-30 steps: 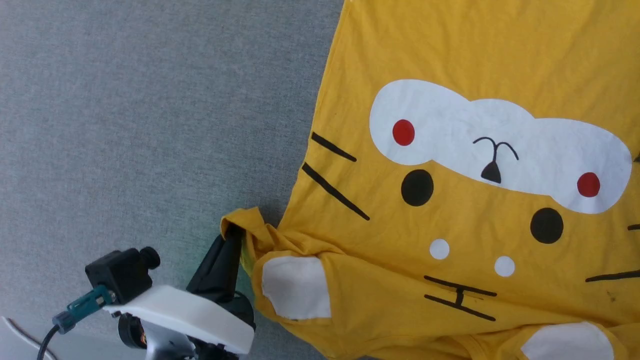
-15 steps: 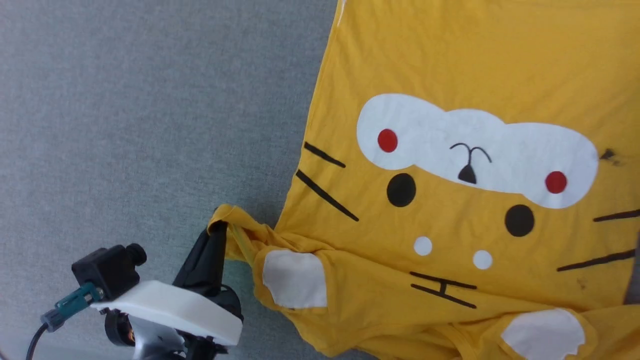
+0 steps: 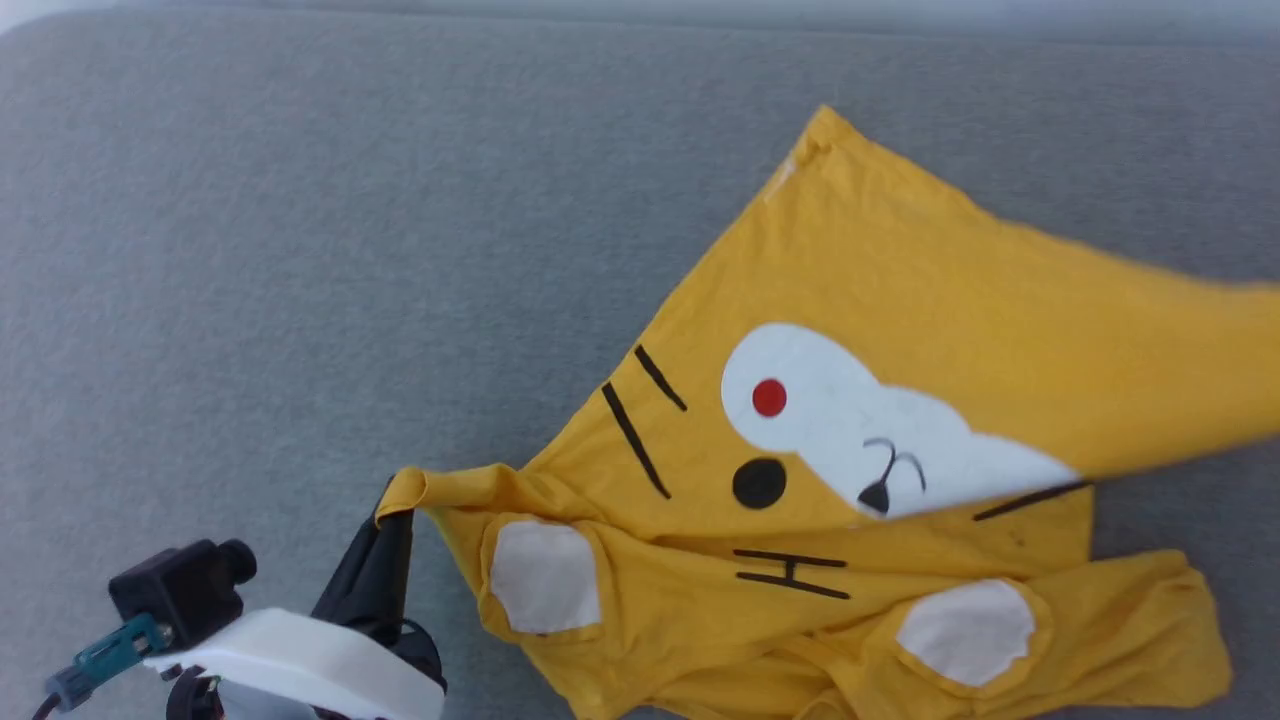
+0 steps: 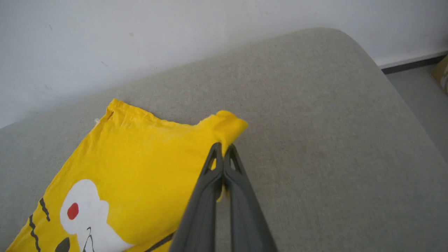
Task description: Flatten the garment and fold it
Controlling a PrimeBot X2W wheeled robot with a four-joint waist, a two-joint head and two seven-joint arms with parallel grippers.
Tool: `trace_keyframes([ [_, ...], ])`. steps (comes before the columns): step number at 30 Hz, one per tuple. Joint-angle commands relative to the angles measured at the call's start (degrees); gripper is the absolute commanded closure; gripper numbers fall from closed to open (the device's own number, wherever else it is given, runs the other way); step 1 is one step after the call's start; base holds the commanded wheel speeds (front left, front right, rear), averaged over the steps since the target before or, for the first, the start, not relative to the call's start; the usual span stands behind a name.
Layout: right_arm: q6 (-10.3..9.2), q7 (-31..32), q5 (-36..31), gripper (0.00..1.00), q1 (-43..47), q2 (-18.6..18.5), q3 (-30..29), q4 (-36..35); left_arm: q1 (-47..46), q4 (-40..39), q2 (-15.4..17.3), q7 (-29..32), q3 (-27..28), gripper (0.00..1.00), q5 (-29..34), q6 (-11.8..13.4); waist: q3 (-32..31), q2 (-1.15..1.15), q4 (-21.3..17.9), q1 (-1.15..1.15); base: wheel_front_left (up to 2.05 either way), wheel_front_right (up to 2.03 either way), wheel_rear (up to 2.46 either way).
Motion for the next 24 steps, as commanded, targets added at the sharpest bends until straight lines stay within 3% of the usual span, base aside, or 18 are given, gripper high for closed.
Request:
trace_keyframes([
  [1,-0.05,1.6,1.4,1.0,4.5,1.2,-1.9,-2.2,0.8,-0.7,0.3,0.0,0.5,1.0,-0.4,0.5,-4.0,-0.01,-5.0,0.02,0.0,0.0,0.0],
  [6,-0.05,4.6,3.6,1.0,15.1,3.5,-6.5,-5.5,2.1,-1.5,0.5,-0.1,1.1,1.0,-0.7,0.6,-4.0,-0.01,-6.5,0.02,0.0,0.0,0.0],
  [10,-0.05,3.0,2.7,1.0,20.0,4.1,-6.2,-4.4,2.5,-1.5,0.7,0.0,1.2,1.0,-0.9,0.6,-3.7,-0.01,-6.9,0.02,0.0,0.0,0.0],
  [15,-0.05,-5.4,-1.8,1.0,23.6,4.4,0.8,4.0,1.8,-1.4,1.1,0.6,0.6,1.0,-0.6,0.6,-3.3,-0.01,-7.1,0.02,0.0,0.0,0.0],
  [22,-0.05,-17.2,-4.0,1.0,20.6,4.4,8.5,18.9,0.1,-1.0,1.5,2.1,-0.3,1.0,0.0,1.0,-3.3,-0.01,-7.4,0.02,0.0,0.0,0.0],
  [23,-0.05,-18.6,-4.5,0.61,20.1,4.4,9.1,20.2,-0.1,-0.9,1.5,2.1,-0.4,1.0,0.1,1.1,-3.3,-0.01,-7.4,0.02,0.0,0.0,0.0],
  [24,-0.05,-19.7,-5.0,0.0,19.8,4.3,9.5,21.3,-0.2,-0.8,1.4,2.2,-0.4,1.0,0.1,1.1,-3.4,-0.01,-7.4,0.02,0.0,0.0,0.0],
])
